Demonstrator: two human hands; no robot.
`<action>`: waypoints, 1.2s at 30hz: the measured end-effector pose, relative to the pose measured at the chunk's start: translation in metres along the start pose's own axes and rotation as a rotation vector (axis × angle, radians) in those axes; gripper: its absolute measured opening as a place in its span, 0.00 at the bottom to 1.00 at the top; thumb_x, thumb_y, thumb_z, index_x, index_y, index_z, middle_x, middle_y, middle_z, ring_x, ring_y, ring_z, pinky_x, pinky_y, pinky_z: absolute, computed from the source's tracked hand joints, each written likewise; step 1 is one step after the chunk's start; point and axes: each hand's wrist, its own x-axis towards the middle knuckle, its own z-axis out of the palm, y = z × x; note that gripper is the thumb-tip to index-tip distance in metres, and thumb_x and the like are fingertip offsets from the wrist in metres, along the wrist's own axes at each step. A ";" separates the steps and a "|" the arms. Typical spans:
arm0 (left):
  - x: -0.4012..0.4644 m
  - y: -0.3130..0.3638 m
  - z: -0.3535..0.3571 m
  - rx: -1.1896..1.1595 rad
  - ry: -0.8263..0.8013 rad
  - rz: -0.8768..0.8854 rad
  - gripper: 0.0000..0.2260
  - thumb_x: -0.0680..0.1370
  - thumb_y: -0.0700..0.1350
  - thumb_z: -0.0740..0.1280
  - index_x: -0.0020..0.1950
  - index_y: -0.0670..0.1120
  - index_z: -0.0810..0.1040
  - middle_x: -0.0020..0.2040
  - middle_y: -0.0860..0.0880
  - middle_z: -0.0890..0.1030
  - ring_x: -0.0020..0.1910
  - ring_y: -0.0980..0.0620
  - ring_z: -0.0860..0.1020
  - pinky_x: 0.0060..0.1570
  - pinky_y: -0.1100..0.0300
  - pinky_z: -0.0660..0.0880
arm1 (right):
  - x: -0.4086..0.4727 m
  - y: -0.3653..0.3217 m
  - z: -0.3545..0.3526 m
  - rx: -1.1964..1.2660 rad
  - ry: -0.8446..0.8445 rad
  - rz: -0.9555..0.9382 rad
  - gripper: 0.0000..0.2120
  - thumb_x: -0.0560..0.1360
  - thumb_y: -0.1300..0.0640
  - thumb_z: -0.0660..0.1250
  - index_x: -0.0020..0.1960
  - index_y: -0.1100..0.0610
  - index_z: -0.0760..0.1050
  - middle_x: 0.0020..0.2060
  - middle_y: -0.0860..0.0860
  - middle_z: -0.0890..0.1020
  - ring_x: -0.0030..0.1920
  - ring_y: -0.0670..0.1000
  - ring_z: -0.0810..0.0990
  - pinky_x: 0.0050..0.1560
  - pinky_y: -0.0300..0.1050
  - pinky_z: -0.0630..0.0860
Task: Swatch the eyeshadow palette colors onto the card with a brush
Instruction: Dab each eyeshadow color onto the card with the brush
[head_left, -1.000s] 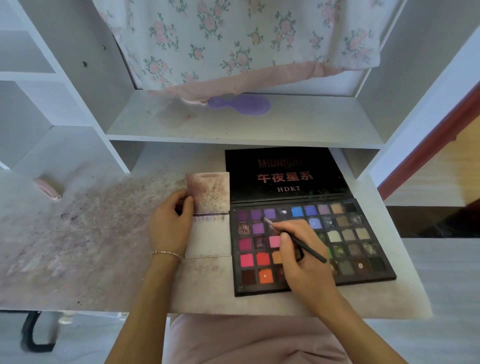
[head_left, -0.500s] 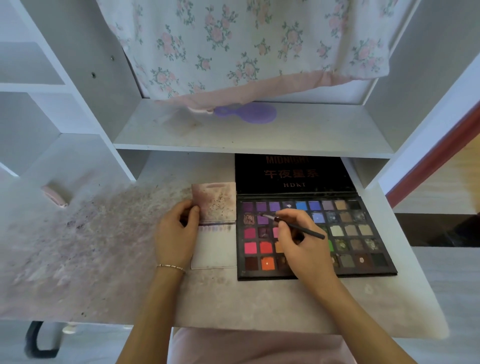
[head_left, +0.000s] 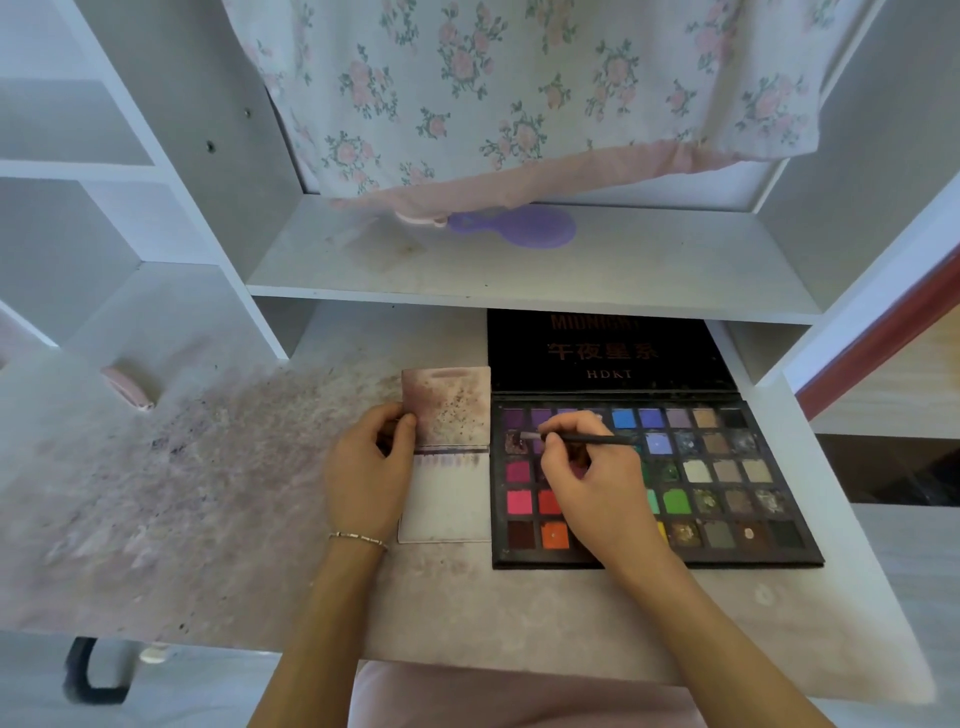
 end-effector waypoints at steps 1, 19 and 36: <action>0.000 0.000 0.000 -0.004 -0.004 -0.002 0.07 0.75 0.41 0.64 0.49 0.45 0.80 0.40 0.55 0.78 0.39 0.55 0.76 0.42 0.62 0.71 | 0.001 0.000 0.001 -0.016 -0.007 -0.004 0.13 0.75 0.62 0.62 0.41 0.44 0.70 0.30 0.46 0.76 0.32 0.47 0.74 0.28 0.37 0.70; 0.000 0.002 0.000 0.016 -0.013 -0.024 0.07 0.76 0.42 0.64 0.51 0.45 0.80 0.41 0.53 0.78 0.40 0.53 0.76 0.43 0.61 0.71 | 0.001 0.002 0.001 -0.083 -0.009 -0.030 0.13 0.74 0.63 0.62 0.40 0.45 0.69 0.30 0.45 0.76 0.30 0.40 0.74 0.26 0.30 0.68; 0.020 -0.009 -0.022 -0.163 -0.241 -0.070 0.06 0.73 0.39 0.68 0.46 0.48 0.82 0.41 0.51 0.82 0.37 0.55 0.80 0.45 0.62 0.76 | -0.008 -0.014 0.016 0.130 -0.005 -0.038 0.10 0.73 0.61 0.65 0.41 0.47 0.71 0.33 0.47 0.78 0.34 0.43 0.77 0.31 0.32 0.72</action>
